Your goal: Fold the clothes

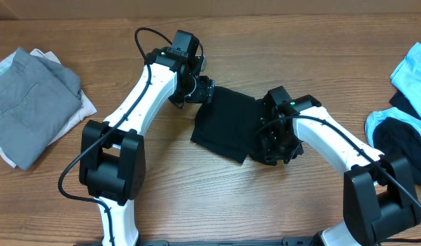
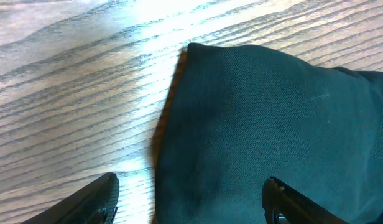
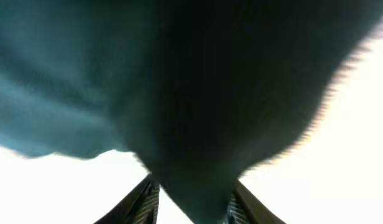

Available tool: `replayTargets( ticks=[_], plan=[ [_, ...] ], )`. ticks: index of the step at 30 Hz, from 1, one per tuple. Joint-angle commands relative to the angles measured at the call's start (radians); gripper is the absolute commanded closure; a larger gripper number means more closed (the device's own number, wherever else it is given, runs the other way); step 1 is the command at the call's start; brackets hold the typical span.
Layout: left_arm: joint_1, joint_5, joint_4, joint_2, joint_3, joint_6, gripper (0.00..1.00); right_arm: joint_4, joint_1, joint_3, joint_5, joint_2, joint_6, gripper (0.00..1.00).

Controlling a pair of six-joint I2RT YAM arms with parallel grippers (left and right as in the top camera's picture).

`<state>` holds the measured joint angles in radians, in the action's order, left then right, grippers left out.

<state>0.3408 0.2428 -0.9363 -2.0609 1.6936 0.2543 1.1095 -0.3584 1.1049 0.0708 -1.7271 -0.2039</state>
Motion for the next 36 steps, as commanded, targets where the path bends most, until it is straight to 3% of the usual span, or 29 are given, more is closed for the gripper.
replayTargets(
  ticks=[1, 6, 9, 13, 18, 24, 28, 36],
  plan=[
    [0.007, 0.016, 0.040, 0.010, 0.010, -0.030, 0.25, 0.007, 0.020, 0.029, -0.122, 0.014, -0.165, 0.65],
    [0.018, 0.033, 0.186, 0.010, 0.010, -0.067, 0.21, -0.051, 0.032, 0.087, 0.062, 0.101, -0.144, 0.64],
    [0.042, 0.031, 0.300, 0.007, 0.010, -0.076, 0.25, -0.107, 0.032, 0.087, 0.232, 0.121, -0.126, 0.61],
    [0.088, 0.009, 0.440, -0.024, 0.010, -0.075, 0.28, -0.106, 0.030, 0.085, 0.274, 0.093, -0.126, 0.63],
    [0.123, 0.013, 0.476, -0.117, 0.010, -0.074, 0.30, -0.114, 0.010, 0.077, 0.327, 0.061, -0.126, 0.63],
    [0.124, -0.005, 0.385, -0.221, 0.010, -0.085, 0.31, -0.113, -0.008, 0.073, 0.384, -0.019, -0.119, 0.60],
    [0.107, -0.150, 0.260, -0.240, 0.010, -0.101, 0.32, -0.122, -0.032, 0.073, 0.492, -0.090, -0.077, 0.60],
    [0.038, -0.180, -0.175, -0.240, 0.010, -0.097, 0.41, -0.084, -0.109, 0.073, 0.504, -0.121, -0.004, 0.55]
  ],
)
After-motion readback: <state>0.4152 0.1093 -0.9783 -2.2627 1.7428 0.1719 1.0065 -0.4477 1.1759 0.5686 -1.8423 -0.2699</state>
